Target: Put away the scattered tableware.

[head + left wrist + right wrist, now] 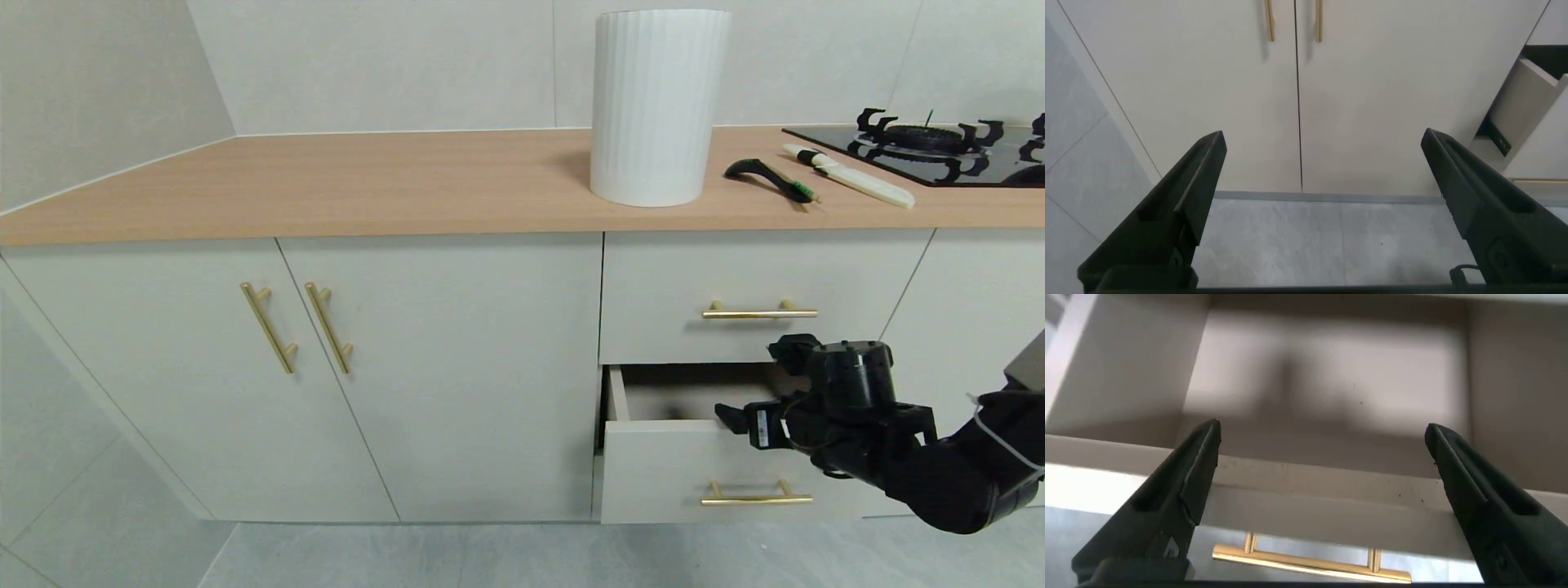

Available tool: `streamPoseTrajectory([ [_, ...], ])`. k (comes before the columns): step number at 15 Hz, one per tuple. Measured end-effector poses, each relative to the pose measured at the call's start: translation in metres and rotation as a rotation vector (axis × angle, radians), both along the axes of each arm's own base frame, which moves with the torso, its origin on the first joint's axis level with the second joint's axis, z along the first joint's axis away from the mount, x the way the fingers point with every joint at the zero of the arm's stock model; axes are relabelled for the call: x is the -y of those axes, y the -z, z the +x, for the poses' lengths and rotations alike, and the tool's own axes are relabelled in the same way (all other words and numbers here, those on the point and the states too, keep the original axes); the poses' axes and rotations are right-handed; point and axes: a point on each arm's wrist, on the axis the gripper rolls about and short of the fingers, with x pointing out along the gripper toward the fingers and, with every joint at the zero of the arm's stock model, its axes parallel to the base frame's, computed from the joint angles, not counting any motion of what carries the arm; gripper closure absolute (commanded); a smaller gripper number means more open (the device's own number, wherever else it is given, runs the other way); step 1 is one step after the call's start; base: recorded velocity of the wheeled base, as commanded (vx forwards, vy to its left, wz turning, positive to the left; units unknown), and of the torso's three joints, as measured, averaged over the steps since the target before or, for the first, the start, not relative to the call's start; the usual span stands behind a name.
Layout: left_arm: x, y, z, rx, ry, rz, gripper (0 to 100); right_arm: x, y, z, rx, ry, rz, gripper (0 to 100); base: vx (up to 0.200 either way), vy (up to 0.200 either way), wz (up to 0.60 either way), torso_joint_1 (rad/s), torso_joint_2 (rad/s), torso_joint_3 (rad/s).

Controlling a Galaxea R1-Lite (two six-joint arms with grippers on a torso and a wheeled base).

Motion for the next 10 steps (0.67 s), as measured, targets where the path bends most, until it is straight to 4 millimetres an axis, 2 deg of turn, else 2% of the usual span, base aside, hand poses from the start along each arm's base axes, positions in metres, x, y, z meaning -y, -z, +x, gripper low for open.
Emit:
streamPoseTrajectory([
  [4, 0.0, 0.0, 0.0, 0.0, 0.0, 0.0, 0, 0.005, -0.016, -0.022, -0.139, -0.055, -0.048, 0, 0.0, 0.0, 0.0, 0.0, 0.0, 0.0],
  [10, 0.0, 0.0, 0.0, 0.0, 0.0, 0.0, 0, 0.004, -0.037, -0.049, -0.219, -0.152, -0.14, 0, 0.0, 0.0, 0.0, 0.0, 0.0, 0.0],
])
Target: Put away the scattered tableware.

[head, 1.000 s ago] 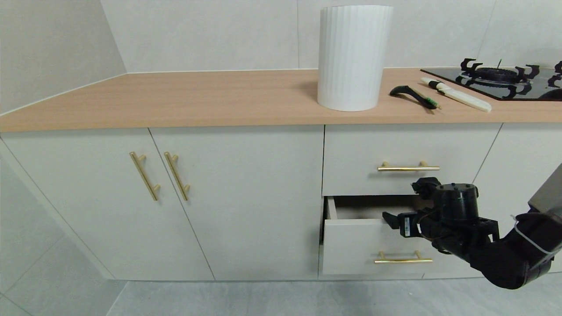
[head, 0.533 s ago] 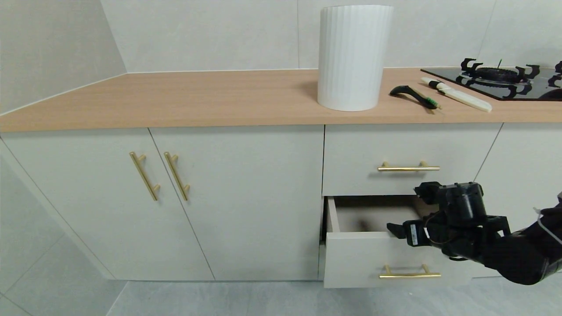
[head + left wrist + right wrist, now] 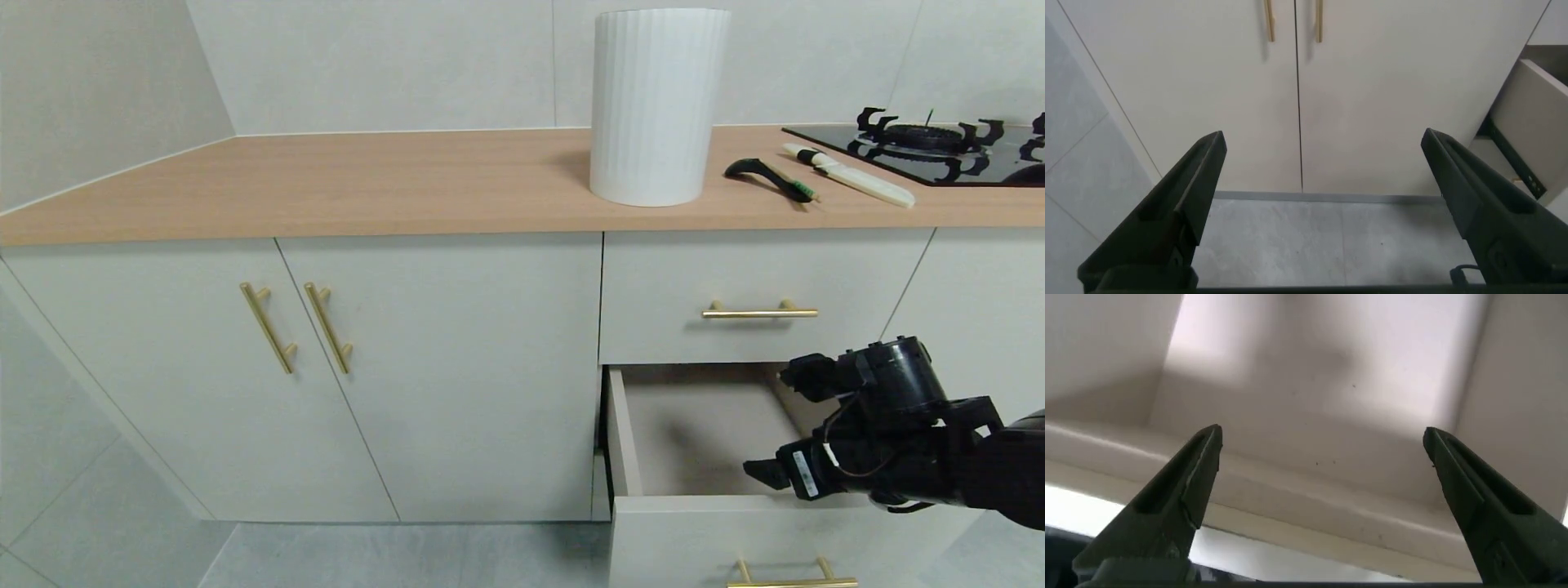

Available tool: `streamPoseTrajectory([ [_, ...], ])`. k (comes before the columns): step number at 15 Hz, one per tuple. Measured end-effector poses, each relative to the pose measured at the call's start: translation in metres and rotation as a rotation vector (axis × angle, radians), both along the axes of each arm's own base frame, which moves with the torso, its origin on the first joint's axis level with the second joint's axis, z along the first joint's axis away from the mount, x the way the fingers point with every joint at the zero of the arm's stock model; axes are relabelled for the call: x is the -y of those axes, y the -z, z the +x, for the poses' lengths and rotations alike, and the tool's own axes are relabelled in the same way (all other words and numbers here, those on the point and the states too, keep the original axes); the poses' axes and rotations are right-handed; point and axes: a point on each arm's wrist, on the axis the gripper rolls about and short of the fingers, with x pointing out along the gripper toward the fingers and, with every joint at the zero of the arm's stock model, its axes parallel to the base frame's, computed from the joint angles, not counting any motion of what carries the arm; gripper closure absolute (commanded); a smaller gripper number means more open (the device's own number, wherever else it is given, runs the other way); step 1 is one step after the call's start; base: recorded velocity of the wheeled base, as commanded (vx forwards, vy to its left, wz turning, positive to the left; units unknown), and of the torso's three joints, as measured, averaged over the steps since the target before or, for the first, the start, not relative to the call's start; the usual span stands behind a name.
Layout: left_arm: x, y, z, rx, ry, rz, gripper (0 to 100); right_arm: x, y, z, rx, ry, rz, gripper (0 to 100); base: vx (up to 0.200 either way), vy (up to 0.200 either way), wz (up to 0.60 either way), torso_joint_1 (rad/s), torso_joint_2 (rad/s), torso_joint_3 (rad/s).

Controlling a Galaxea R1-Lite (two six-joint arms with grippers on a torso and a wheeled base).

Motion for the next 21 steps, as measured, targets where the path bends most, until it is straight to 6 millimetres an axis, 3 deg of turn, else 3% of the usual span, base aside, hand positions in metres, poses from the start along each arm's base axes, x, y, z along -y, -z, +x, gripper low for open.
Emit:
streamPoseTrajectory([
  [14, 0.0, 0.0, 0.0, 0.0, 0.0, 0.0, 0, -0.016, -0.012, -0.071, -0.309, -0.279, -0.226, 0, 0.0, 0.0, 0.0, 0.0, 0.0, 0.0],
  [18, 0.0, 0.0, 0.0, 0.0, 0.0, 0.0, 0, -0.022, -0.022, -0.069, -0.275, -0.27, -0.202, 0, 0.0, 0.0, 0.0, 0.0, 0.0, 0.0],
  [21, 0.0, 0.0, 0.0, 0.0, 0.0, 0.0, 0, -0.029, -0.041, -0.054, -0.2, -0.1, -0.042, 0, 0.0, 0.0, 0.0, 0.0, 0.0, 0.0],
])
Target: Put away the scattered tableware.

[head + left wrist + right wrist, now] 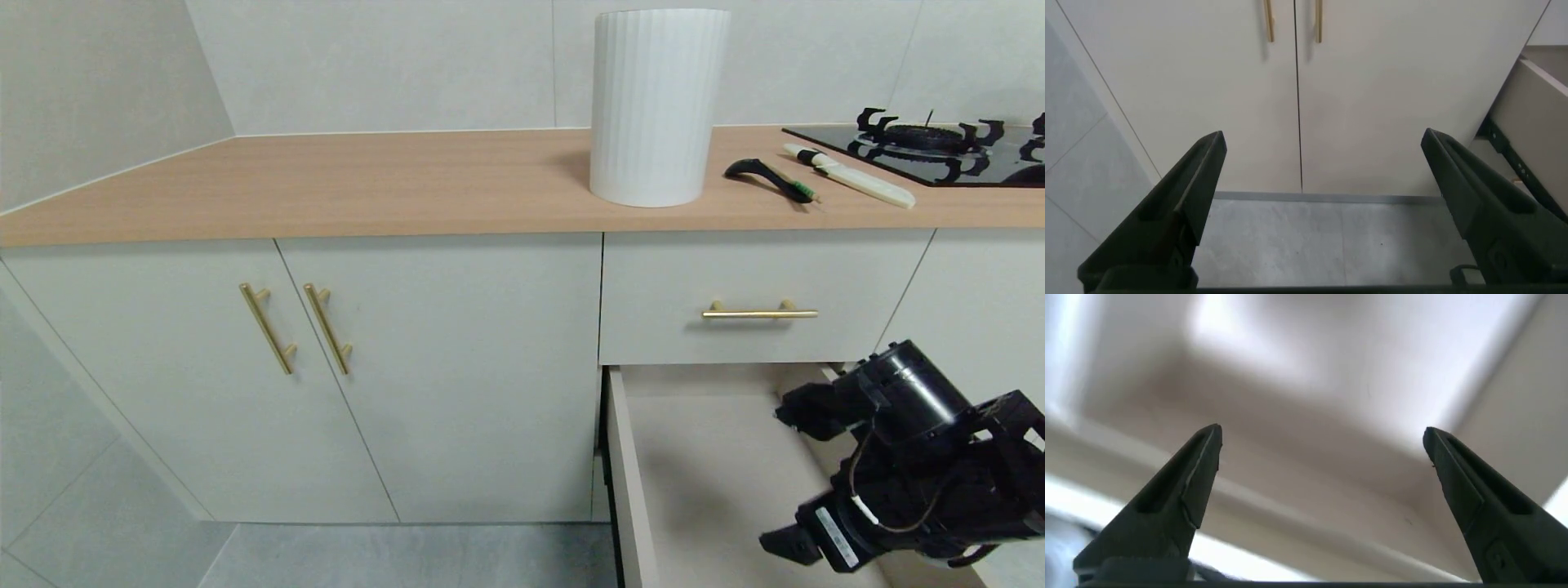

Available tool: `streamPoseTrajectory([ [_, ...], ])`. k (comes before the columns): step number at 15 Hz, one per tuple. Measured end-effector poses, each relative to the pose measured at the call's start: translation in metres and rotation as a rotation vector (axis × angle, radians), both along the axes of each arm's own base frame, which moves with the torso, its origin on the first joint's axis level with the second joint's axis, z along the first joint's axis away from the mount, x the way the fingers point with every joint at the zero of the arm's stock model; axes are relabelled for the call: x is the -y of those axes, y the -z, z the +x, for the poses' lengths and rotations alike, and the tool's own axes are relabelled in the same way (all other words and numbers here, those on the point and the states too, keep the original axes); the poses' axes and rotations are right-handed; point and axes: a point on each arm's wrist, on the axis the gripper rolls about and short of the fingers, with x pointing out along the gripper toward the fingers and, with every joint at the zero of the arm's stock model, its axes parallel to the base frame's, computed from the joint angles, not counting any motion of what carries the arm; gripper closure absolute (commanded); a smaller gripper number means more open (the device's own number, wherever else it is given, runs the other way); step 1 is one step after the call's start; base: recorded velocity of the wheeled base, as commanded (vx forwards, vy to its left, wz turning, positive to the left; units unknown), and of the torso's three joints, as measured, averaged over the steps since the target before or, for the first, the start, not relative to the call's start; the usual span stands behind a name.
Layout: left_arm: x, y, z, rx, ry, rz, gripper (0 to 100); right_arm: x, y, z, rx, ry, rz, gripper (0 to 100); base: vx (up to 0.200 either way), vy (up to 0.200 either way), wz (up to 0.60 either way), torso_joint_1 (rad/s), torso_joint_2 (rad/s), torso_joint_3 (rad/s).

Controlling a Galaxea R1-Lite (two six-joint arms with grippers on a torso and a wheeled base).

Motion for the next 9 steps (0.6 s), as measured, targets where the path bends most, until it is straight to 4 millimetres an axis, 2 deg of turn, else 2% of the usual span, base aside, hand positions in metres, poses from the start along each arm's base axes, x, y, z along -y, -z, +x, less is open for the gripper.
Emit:
streamPoseTrajectory([
  [2, 0.0, 0.0, 0.0, 0.0, 0.0, 0.0, 0, -0.003, -0.014, 0.011, 0.059, 0.111, 0.109, 0, 0.0, 0.0, 0.0, 0.0, 0.0, 0.0],
  [4, 0.0, 0.0, 0.0, 0.0, 0.0, 0.0, 0, -0.002, -0.025, 0.023, 0.154, 0.152, 0.18, 0, 0.0, 0.0, 0.0, 0.0, 0.0, 0.0],
  [9, 0.0, 0.0, 0.0, 0.0, 0.0, 0.0, 0, 0.006, -0.033, 0.031, 0.236, 0.195, 0.217, 0, 0.0, 0.0, 0.0, 0.0, 0.0, 0.0],
])
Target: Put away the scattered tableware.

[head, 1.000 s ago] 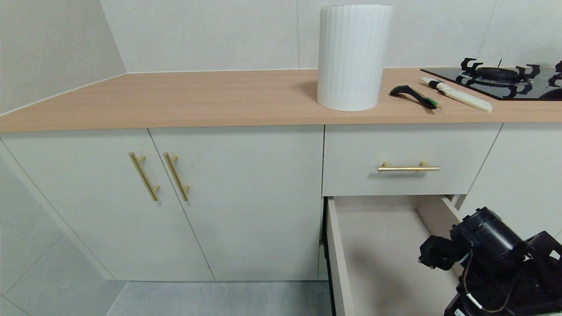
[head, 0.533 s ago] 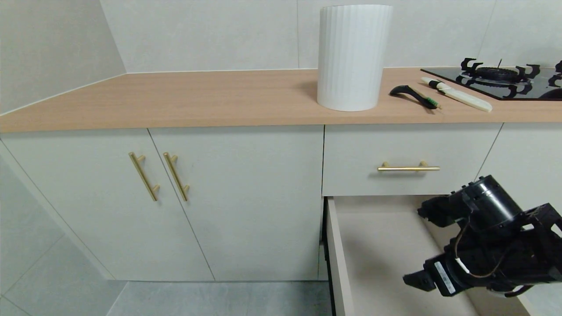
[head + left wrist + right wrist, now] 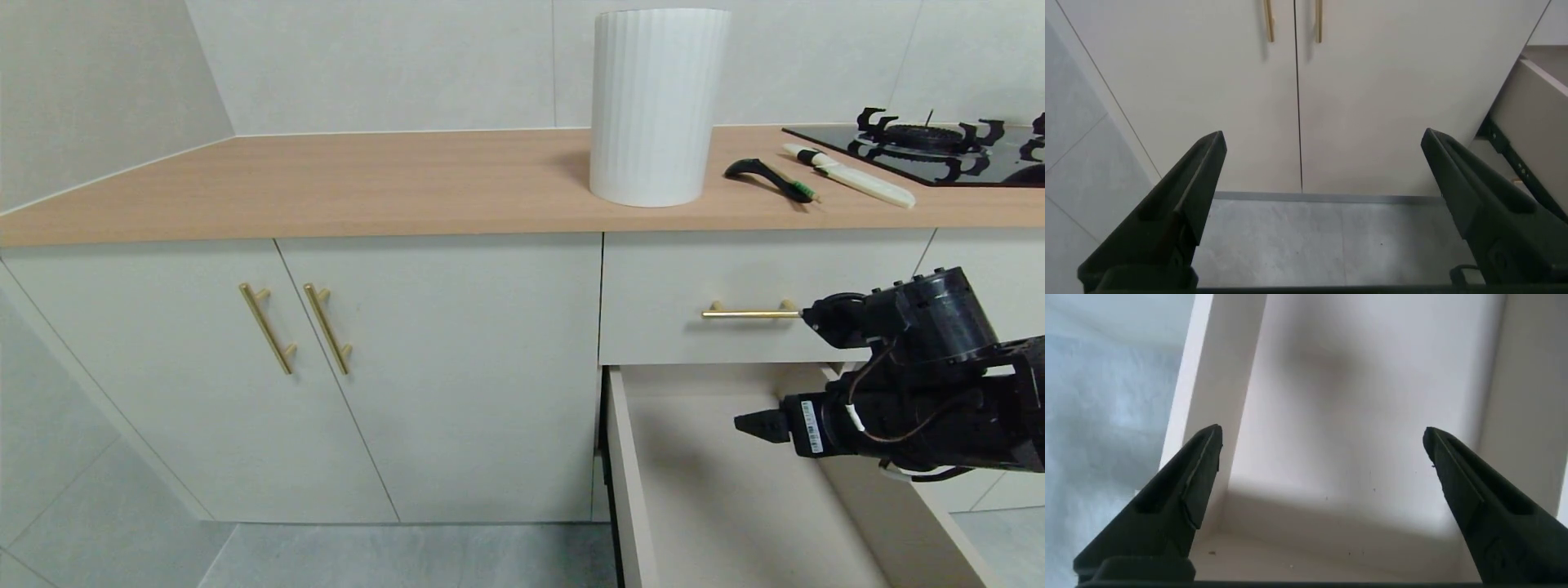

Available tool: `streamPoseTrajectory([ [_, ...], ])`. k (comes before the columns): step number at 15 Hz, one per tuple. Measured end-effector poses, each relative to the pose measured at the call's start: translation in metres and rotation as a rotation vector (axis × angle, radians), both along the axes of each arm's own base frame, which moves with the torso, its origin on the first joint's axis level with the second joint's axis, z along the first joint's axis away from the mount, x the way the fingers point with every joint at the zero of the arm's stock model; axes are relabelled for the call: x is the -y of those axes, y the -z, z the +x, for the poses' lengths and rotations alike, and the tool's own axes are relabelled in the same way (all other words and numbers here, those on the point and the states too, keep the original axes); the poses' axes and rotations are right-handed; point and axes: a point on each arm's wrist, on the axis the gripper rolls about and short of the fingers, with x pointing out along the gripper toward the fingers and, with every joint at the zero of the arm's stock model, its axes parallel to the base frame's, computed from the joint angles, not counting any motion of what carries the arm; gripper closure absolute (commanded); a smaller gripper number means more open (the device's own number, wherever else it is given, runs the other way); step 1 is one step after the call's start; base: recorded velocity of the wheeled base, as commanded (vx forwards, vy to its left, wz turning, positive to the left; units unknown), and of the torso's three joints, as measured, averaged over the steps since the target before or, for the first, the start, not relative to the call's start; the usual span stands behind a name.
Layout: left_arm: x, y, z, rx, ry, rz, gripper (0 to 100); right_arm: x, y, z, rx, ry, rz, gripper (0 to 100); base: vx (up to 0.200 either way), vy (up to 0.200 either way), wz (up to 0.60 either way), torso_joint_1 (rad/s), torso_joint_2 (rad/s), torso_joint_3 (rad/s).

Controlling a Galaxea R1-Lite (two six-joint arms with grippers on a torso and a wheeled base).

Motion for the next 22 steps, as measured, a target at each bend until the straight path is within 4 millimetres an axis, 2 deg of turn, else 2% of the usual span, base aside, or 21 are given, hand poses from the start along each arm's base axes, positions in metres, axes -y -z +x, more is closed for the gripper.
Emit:
streamPoseTrajectory([
  [3, 0.0, 0.0, 0.0, 0.0, 0.0, 0.0, 0, 0.0007, -0.0044, -0.0001, 0.03, 0.003, 0.014, 0, 0.0, 0.0, 0.0, 0.0, 0.0, 0.0],
  [7, 0.0, 0.0, 0.0, 0.0, 0.0, 0.0, 0, 0.0015, -0.0059, -0.0009, 0.043, 0.017, 0.005, 0, 0.0, 0.0, 0.0, 0.076, -0.24, -0.256],
  [22, 0.0, 0.0, 0.0, 0.0, 0.0, 0.0, 0, 0.0017, -0.0051, -0.0012, 0.049, 0.016, 0.002, 0, 0.0, 0.0, 0.0, 0.163, -0.47, -0.276],
])
